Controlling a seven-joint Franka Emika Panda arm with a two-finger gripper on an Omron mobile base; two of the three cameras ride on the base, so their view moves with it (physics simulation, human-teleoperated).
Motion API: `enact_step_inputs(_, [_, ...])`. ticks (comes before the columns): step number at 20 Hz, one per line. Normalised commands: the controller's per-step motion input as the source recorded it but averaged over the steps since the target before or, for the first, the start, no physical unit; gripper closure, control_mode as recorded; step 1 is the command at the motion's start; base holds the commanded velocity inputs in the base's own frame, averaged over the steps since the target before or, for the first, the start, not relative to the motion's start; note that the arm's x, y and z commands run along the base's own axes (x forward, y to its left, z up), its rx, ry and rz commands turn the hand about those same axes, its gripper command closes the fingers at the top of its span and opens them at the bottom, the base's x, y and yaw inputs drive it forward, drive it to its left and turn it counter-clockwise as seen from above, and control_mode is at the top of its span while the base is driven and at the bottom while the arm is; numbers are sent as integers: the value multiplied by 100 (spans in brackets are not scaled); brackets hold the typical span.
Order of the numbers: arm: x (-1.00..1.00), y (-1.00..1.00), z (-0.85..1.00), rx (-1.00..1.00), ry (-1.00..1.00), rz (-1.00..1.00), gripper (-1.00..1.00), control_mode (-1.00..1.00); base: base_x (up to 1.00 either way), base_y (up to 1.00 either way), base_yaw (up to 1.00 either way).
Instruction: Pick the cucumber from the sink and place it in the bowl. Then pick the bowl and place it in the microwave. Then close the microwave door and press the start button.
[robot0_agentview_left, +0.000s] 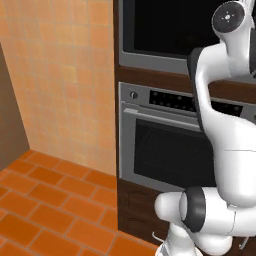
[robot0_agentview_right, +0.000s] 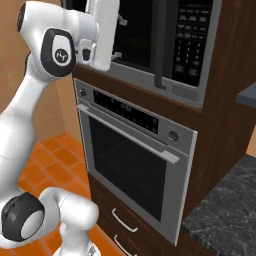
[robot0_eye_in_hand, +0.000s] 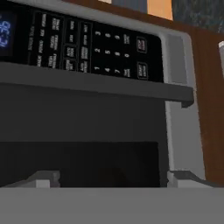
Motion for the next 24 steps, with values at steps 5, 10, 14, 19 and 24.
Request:
enact_step_inputs(5, [-100,10,7,-44,40,19,-100,-100,0,0,0])
enact_step_inputs(10, [-100,0,-12,-46,36,20,-100,-100,0,0,0])
enact_step_inputs(14, [-100,1,-14,-44,32,21,-100,-100,0,0,0])
enact_step_inputs(19, [-82,0,-11,-36,15,13,-100,-100,0,0,0])
enact_step_inputs(24, [-62,15,-16,-35,0,3,-100,-100,0,0,0])
